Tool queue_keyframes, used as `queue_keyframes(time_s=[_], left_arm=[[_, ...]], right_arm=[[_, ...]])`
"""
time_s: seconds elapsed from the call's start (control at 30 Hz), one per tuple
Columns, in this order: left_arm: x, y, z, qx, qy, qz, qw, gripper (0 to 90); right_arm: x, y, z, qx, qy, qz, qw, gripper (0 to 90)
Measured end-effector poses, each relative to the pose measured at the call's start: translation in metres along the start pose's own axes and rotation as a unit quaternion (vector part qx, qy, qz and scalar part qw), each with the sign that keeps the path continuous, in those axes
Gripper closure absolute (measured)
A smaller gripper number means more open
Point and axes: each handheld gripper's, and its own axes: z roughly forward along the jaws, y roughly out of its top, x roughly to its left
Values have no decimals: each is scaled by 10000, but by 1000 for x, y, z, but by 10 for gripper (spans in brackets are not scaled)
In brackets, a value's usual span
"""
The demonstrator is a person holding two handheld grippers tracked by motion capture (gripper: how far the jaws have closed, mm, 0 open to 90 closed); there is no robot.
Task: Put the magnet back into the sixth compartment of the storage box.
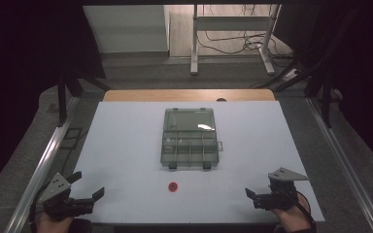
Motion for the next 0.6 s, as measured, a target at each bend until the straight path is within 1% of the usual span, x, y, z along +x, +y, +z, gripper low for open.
queue_keyframes(time_s=[0.17, 0.27, 0.4, 0.6], left_arm=[[0, 0, 0, 4, -3, 16, 10000, 5], [0, 0, 0, 3, -6, 13, 10000, 4], [0, 0, 0, 3, -9, 3, 10000, 5], [0, 0, 0, 16, -16, 4, 10000, 5]], right_arm=[[3, 5, 4, 41, 78, -148, 9999, 0], [5, 8, 6, 108, 187, -203, 9996, 0], [5, 10, 9, 175, 264, -245, 9992, 0], [7, 14, 12, 199, 280, -306, 9989, 0]])
